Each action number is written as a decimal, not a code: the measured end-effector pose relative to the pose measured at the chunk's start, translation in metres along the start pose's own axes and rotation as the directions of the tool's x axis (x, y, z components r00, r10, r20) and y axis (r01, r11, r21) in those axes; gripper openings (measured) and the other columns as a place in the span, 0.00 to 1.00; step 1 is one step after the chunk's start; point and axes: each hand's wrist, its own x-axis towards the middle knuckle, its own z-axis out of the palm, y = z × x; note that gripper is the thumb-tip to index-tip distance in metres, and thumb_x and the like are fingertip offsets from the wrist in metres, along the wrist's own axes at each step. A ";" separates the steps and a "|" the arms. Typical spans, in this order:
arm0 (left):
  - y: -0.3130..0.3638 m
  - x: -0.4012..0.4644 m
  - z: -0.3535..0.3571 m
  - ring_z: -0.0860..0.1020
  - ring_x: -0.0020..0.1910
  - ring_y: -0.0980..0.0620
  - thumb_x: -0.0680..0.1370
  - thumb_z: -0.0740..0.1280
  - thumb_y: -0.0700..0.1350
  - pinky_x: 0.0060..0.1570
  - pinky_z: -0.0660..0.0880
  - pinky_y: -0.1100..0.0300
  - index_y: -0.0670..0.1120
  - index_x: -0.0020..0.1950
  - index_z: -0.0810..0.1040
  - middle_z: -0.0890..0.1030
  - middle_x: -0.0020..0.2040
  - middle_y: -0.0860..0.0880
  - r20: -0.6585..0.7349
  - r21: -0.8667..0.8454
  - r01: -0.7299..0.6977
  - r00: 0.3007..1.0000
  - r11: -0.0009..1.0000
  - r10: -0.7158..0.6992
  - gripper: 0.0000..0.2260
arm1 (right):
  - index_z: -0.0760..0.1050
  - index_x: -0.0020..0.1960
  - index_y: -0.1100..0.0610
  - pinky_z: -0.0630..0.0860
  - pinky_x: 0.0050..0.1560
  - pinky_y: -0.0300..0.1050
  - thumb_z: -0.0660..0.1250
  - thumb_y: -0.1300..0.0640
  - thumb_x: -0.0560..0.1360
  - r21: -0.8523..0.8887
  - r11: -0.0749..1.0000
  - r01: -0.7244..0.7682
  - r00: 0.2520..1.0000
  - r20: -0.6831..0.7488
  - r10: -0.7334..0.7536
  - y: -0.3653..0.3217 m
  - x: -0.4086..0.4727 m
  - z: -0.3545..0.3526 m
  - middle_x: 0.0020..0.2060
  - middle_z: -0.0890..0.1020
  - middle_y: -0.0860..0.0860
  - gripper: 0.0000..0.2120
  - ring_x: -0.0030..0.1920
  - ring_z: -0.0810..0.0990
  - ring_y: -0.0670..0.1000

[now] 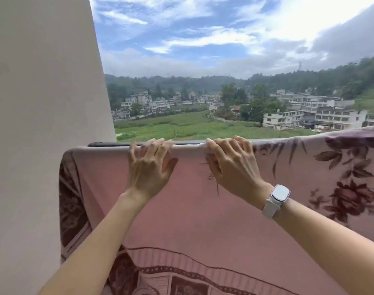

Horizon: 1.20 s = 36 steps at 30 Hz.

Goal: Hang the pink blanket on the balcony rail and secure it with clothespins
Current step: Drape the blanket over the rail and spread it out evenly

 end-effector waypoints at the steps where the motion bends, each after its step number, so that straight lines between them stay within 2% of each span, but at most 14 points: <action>1: -0.024 -0.008 -0.007 0.71 0.64 0.45 0.74 0.54 0.58 0.66 0.55 0.40 0.48 0.64 0.70 0.75 0.63 0.45 0.000 0.027 0.012 1.000 1.000 -0.012 0.23 | 0.73 0.59 0.57 0.69 0.58 0.56 0.58 0.51 0.75 0.008 1.000 -0.003 1.000 -0.002 0.003 -0.022 0.008 0.010 0.50 0.81 0.53 0.17 0.49 0.79 0.56; 4: -0.092 -0.027 -0.028 0.68 0.65 0.43 0.75 0.55 0.56 0.67 0.55 0.43 0.45 0.66 0.67 0.73 0.65 0.43 -0.007 0.075 0.071 0.997 0.995 -0.071 0.23 | 0.71 0.61 0.57 0.67 0.59 0.57 0.58 0.49 0.74 0.028 0.999 0.037 0.999 0.022 -0.037 -0.083 0.030 0.037 0.53 0.80 0.54 0.20 0.52 0.77 0.57; 7: -0.143 -0.040 -0.041 0.67 0.66 0.41 0.76 0.55 0.54 0.67 0.55 0.44 0.43 0.67 0.65 0.72 0.65 0.40 0.001 0.107 0.071 0.997 0.992 -0.071 0.23 | 0.70 0.63 0.58 0.62 0.61 0.58 0.63 0.50 0.72 0.001 0.997 0.076 0.997 0.034 -0.076 -0.138 0.046 0.065 0.55 0.78 0.56 0.22 0.56 0.74 0.58; 10: -0.171 -0.044 -0.047 0.67 0.66 0.42 0.76 0.57 0.53 0.67 0.55 0.42 0.43 0.66 0.66 0.72 0.65 0.42 -0.041 0.105 0.139 0.990 0.985 -0.135 0.22 | 0.72 0.60 0.58 0.60 0.56 0.55 0.67 0.54 0.70 -0.003 1.000 0.026 0.999 -0.024 -0.026 -0.174 0.060 0.086 0.51 0.78 0.56 0.19 0.53 0.75 0.59; 12: -0.182 -0.047 -0.054 0.69 0.64 0.42 0.77 0.60 0.52 0.64 0.62 0.44 0.42 0.66 0.66 0.72 0.65 0.41 -0.063 -0.094 0.271 0.959 0.958 -0.277 0.22 | 0.76 0.53 0.56 0.60 0.49 0.50 0.66 0.56 0.71 0.039 0.999 -0.009 0.993 -0.114 0.013 -0.180 0.069 0.094 0.46 0.79 0.54 0.11 0.47 0.76 0.58; 14: -0.192 -0.053 -0.057 0.70 0.62 0.43 0.77 0.63 0.49 0.60 0.67 0.50 0.42 0.68 0.65 0.71 0.65 0.41 0.000 -0.303 0.347 0.931 0.888 -0.364 0.22 | 0.77 0.47 0.55 0.61 0.45 0.48 0.65 0.55 0.72 0.079 0.997 -0.011 0.980 -0.197 0.027 -0.177 0.074 0.095 0.43 0.80 0.53 0.05 0.44 0.75 0.55; 16: -0.200 -0.063 -0.058 0.73 0.59 0.43 0.77 0.63 0.45 0.57 0.70 0.51 0.43 0.68 0.66 0.73 0.63 0.41 -0.021 -0.316 0.310 0.943 0.897 -0.333 0.20 | 0.77 0.42 0.56 0.62 0.43 0.47 0.65 0.57 0.74 0.112 0.994 0.016 0.966 -0.259 0.014 -0.173 0.075 0.094 0.41 0.80 0.53 0.04 0.44 0.71 0.52; 18: -0.205 -0.065 -0.057 0.75 0.56 0.43 0.77 0.62 0.42 0.55 0.72 0.51 0.42 0.64 0.71 0.77 0.58 0.41 -0.136 -0.252 0.260 0.944 0.932 -0.300 0.16 | 0.76 0.39 0.57 0.62 0.42 0.46 0.65 0.59 0.74 0.121 0.992 0.040 0.961 -0.278 -0.005 -0.171 0.075 0.092 0.39 0.80 0.53 0.05 0.43 0.68 0.52; 20: -0.204 -0.059 -0.057 0.75 0.56 0.44 0.78 0.60 0.45 0.55 0.70 0.52 0.43 0.61 0.74 0.79 0.57 0.43 -0.190 -0.204 0.226 0.946 0.953 -0.265 0.14 | 0.75 0.39 0.57 0.63 0.41 0.47 0.65 0.61 0.74 0.096 0.994 0.052 0.967 -0.254 -0.026 -0.168 0.077 0.088 0.36 0.79 0.54 0.05 0.41 0.69 0.53; 24: -0.184 -0.037 -0.051 0.73 0.59 0.46 0.77 0.55 0.53 0.59 0.65 0.48 0.46 0.61 0.74 0.79 0.59 0.47 -0.099 -0.087 0.054 0.993 0.995 -0.062 0.18 | 0.75 0.39 0.59 0.71 0.36 0.48 0.66 0.66 0.72 0.020 0.998 0.059 0.982 -0.179 -0.055 -0.139 0.078 0.071 0.35 0.77 0.56 0.04 0.37 0.74 0.57; 26: -0.167 -0.024 -0.046 0.76 0.56 0.47 0.76 0.54 0.55 0.59 0.64 0.46 0.48 0.58 0.77 0.81 0.55 0.49 -0.062 -0.074 -0.014 0.998 0.997 0.009 0.19 | 0.76 0.40 0.60 0.74 0.36 0.49 0.66 0.67 0.71 0.009 1.000 -0.007 0.988 -0.154 0.008 -0.117 0.074 0.058 0.35 0.77 0.56 0.04 0.37 0.76 0.58; 29: -0.128 -0.004 -0.032 0.80 0.48 0.48 0.77 0.55 0.55 0.56 0.68 0.49 0.49 0.52 0.80 0.84 0.48 0.50 -0.048 -0.149 -0.072 0.997 0.986 0.065 0.17 | 0.78 0.42 0.61 0.73 0.41 0.51 0.64 0.66 0.72 -0.013 0.988 -0.151 0.977 -0.152 0.147 -0.079 0.059 0.038 0.37 0.79 0.58 0.04 0.39 0.77 0.59; 33: -0.054 0.016 -0.012 0.81 0.42 0.45 0.77 0.60 0.51 0.49 0.73 0.51 0.47 0.49 0.81 0.85 0.44 0.48 -0.065 -0.260 -0.153 0.988 0.954 0.140 0.12 | 0.78 0.45 0.62 0.71 0.44 0.52 0.62 0.63 0.74 -0.017 0.934 -0.356 0.916 -0.202 0.345 -0.026 0.034 0.011 0.40 0.80 0.59 0.06 0.40 0.78 0.61; 36: 0.007 0.027 0.001 0.81 0.40 0.45 0.78 0.60 0.50 0.46 0.74 0.52 0.47 0.50 0.81 0.85 0.44 0.47 -0.071 -0.324 -0.200 0.980 0.925 0.187 0.11 | 0.78 0.45 0.63 0.71 0.45 0.55 0.61 0.61 0.75 -0.041 0.891 -0.452 0.870 -0.241 0.430 0.018 0.013 -0.014 0.41 0.80 0.61 0.08 0.40 0.77 0.62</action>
